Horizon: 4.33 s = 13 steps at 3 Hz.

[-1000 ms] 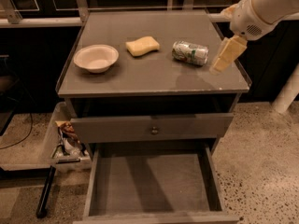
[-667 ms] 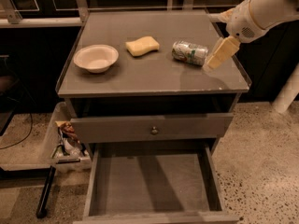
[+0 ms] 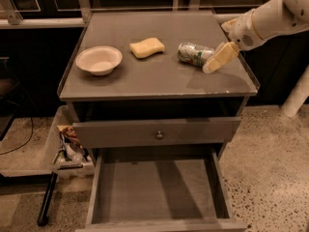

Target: Place 7up can into middle drawer

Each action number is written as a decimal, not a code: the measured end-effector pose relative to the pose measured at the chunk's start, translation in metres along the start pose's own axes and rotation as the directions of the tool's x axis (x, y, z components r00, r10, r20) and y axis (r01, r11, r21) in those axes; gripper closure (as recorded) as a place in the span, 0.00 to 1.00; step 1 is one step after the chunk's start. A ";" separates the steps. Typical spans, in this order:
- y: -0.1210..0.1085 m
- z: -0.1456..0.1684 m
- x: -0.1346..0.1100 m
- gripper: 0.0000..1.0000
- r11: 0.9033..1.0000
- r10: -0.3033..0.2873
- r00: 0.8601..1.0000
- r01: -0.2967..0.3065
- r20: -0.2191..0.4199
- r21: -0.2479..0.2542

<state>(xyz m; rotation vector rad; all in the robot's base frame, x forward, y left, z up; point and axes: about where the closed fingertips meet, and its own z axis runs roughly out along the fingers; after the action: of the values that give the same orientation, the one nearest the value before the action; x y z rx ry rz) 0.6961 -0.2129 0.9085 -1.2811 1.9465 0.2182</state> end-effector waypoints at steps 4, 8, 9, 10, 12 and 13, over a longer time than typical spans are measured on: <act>-0.018 0.069 0.011 0.18 0.997 0.031 0.999 -0.031 0.006 -0.068; -0.018 0.069 0.011 1.00 0.997 0.031 0.999 -0.031 0.006 -0.069; -0.002 0.068 0.006 1.00 0.995 -0.003 1.000 0.006 0.025 -0.099; 0.024 0.052 -0.002 1.00 0.989 -0.056 0.996 0.065 0.076 -0.131; 0.072 0.004 0.001 1.00 0.978 -0.119 0.974 0.148 0.191 -0.146; 0.107 -0.025 0.027 1.00 0.977 -0.151 0.968 0.177 0.201 -0.119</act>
Offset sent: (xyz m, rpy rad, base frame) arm 0.0565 0.0053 -0.0600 0.0315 0.0776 -0.0010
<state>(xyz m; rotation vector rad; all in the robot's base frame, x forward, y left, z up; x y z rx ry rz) 0.5889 -0.1941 0.8791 -1.4477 1.6774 0.3820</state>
